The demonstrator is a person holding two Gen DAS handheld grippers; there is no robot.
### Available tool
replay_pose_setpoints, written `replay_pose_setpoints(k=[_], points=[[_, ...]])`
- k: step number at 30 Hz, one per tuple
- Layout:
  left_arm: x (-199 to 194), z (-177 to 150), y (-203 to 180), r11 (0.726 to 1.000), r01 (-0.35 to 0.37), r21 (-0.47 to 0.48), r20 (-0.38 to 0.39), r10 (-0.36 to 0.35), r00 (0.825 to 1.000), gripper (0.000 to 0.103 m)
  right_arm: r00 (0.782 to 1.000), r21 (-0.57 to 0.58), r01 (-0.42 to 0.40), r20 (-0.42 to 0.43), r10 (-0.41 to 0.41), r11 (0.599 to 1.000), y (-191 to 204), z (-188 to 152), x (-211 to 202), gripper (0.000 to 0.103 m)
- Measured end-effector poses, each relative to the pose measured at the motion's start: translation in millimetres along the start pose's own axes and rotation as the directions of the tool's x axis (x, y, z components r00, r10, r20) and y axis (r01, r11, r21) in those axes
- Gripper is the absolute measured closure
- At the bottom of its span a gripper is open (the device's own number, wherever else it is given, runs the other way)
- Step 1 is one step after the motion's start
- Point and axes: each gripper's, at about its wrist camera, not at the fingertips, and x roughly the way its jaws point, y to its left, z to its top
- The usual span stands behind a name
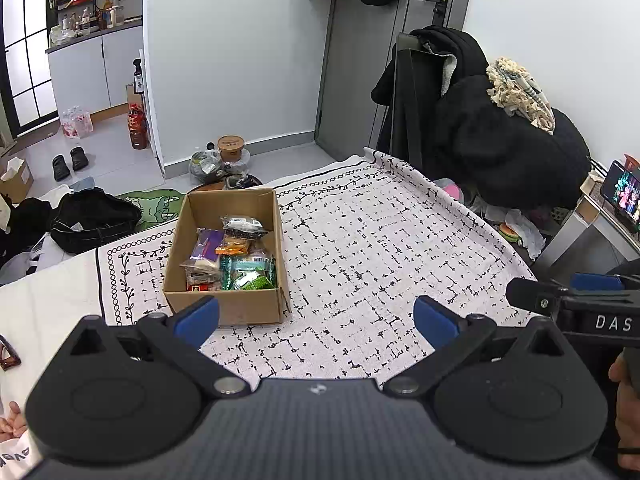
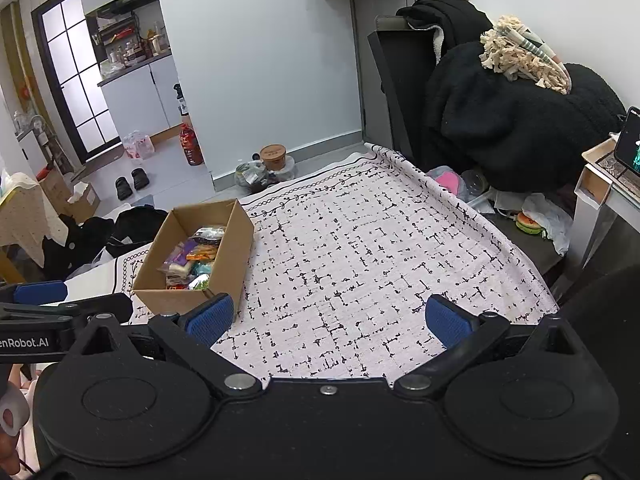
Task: Organize snacks
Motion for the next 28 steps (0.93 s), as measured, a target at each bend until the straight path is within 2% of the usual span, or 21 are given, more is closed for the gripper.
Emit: replay_pose_setpoints(k=[28], points=[[-2.0, -0.2, -1.2, 1.000, -0.002, 0.007, 0.001, 0.002, 1.000, 0.000, 1.000, -0.001, 0.002, -0.003, -0.002, 1.000, 0.9, -0.3, 0.4, 0.000]])
